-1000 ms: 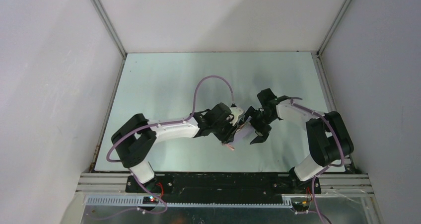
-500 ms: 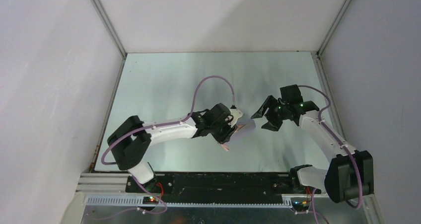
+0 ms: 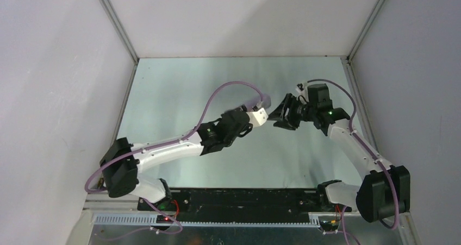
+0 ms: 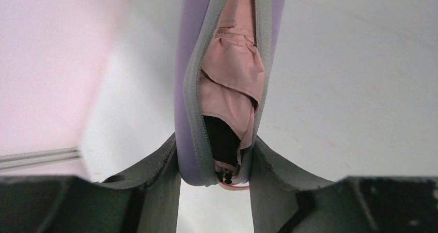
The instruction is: Put away the umbrella
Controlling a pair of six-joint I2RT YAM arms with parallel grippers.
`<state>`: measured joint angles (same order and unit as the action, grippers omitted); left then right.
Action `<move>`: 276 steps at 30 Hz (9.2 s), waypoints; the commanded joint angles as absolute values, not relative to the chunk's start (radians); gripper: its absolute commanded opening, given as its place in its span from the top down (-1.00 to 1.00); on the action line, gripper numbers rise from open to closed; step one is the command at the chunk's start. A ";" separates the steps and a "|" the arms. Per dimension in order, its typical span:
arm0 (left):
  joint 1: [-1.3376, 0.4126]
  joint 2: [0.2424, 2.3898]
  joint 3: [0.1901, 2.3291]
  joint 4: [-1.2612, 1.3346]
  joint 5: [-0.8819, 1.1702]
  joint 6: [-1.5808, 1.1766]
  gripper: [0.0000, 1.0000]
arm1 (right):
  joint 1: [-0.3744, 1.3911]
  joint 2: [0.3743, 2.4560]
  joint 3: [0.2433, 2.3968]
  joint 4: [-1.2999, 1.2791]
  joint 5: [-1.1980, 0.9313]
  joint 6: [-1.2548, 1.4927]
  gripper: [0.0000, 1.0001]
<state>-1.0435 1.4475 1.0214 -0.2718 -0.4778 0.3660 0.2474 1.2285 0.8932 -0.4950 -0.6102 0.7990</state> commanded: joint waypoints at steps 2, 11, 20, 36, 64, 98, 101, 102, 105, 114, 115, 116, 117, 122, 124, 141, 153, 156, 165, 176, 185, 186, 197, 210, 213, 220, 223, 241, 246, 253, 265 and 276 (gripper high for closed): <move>-1.059 1.358 1.032 0.310 -0.798 0.697 1.00 | 0.217 1.164 0.934 0.006 -0.853 1.033 -0.18; -1.070 1.604 1.119 1.500 -0.854 1.391 1.00 | 0.158 1.214 0.983 0.782 -0.949 1.526 -0.28; -1.127 1.610 1.227 1.531 -0.689 1.560 1.00 | 0.155 1.338 1.284 0.935 -1.055 1.622 -0.34; -1.163 1.575 1.197 1.531 -0.560 1.664 1.00 | 0.201 1.452 1.358 1.161 -1.124 1.856 -0.32; -1.192 1.571 1.151 1.531 -0.597 1.656 1.00 | 0.204 1.446 1.344 1.361 -1.020 2.043 0.08; -1.224 1.617 1.256 1.374 -0.927 1.334 1.00 | 0.450 1.489 0.874 1.047 -1.027 2.102 1.00; -1.260 1.588 1.232 1.149 -1.036 1.106 1.00 | 0.398 1.462 0.803 1.039 -0.969 2.134 1.00; -1.267 1.558 1.226 1.078 -1.052 1.035 1.00 | 0.386 1.452 0.767 1.015 -0.947 2.140 1.00; -1.278 1.478 1.192 0.606 -1.044 0.559 1.00 | 0.330 1.368 0.705 0.856 -0.923 2.048 1.00; -1.270 1.343 1.093 0.123 -0.727 -0.065 1.00 | 0.255 1.170 0.658 0.108 -0.868 1.689 0.72; -1.270 1.344 1.091 0.116 -0.716 -0.079 1.00 | 0.246 1.151 0.656 0.047 -0.865 1.660 0.66; -1.270 1.345 1.090 0.104 -0.716 -0.106 1.00 | 0.236 1.131 0.655 0.026 -0.860 1.648 0.58; -1.270 1.346 1.089 0.103 -0.720 -0.115 1.00 | 0.231 1.123 0.649 -0.017 -0.860 1.632 0.56; -1.269 1.339 1.075 0.145 -0.727 -0.099 1.00 | 0.187 1.065 0.620 -0.043 -0.889 1.600 0.43; -1.267 1.331 1.078 0.148 -0.713 -0.067 1.00 | 0.160 1.037 0.620 -0.047 -0.902 1.562 0.16; -1.213 1.247 0.992 -0.047 -0.348 -0.031 1.00 | 0.181 0.949 0.881 -0.596 -0.716 0.690 -0.10; -1.210 1.337 0.815 0.109 -0.245 -0.041 1.00 | 0.350 1.010 0.922 -0.831 -0.373 0.615 -0.34; -1.210 1.387 0.785 0.183 -0.224 -0.084 1.00 | 0.303 1.068 0.915 -0.859 -0.384 0.666 -0.69; -1.210 1.513 0.808 0.216 -0.125 -0.110 1.00 | 0.293 1.258 0.876 -0.783 -0.435 1.084 -0.99; -1.210 1.563 0.806 0.232 -0.041 -0.166 0.71 | 0.284 1.491 0.720 -0.660 -0.536 1.257 -0.79; -1.196 1.534 0.815 0.209 0.004 -0.217 -0.45 | 0.263 1.500 0.715 -0.604 -0.493 1.143 -0.16; -1.181 1.525 0.815 0.207 0.012 -0.226 -0.46 | 0.261 1.492 0.716 -0.598 -0.489 1.127 -0.12; -0.976 1.365 0.811 0.160 0.170 -0.460 -0.99 | 0.256 1.381 0.716 -0.325 -0.551 0.922 0.24; -0.793 1.217 1.181 -0.304 0.149 -0.421 -0.99 | 0.258 1.136 0.873 0.398 -0.756 0.965 0.27; -0.746 1.219 1.253 -0.337 0.235 -0.384 -0.99 | 0.259 1.150 0.915 0.504 -0.807 1.023 0.31; -0.770 1.232 1.455 -0.532 0.055 -0.139 -0.99 | 0.287 1.107 1.003 0.557 -0.793 0.987 0.44; -0.771 1.238 1.484 -0.550 0.100 -0.097 -0.99 | 0.291 1.107 1.019 0.596 -0.800 0.992 0.50; -0.770 1.310 1.458 -0.462 0.691 -0.258 -0.55 | 0.374 1.142 1.103 0.675 -0.946 1.036 0.64; -0.757 1.312 1.453 -0.439 0.664 -0.284 0.95 | 0.368 1.122 1.104 0.525 -0.881 0.976 0.20; -0.711 1.313 1.480 -0.466 0.595 -0.327 1.00 | 0.323 1.045 1.104 0.260 -0.791 0.799 -0.61; -0.728 1.334 1.643 -0.709 0.336 -0.248 1.00 | 0.419 0.767 0.925 0.039 -0.434 0.227 -0.44; -0.774 1.333 1.699 -0.776 0.294 -0.201 1.00 | 0.528 0.849 0.904 0.077 -0.407 0.039 0.12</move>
<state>-0.7502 1.3514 1.6009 -0.8040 0.3233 -0.2508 0.4774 0.8173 0.9112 0.0452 -0.4797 0.1562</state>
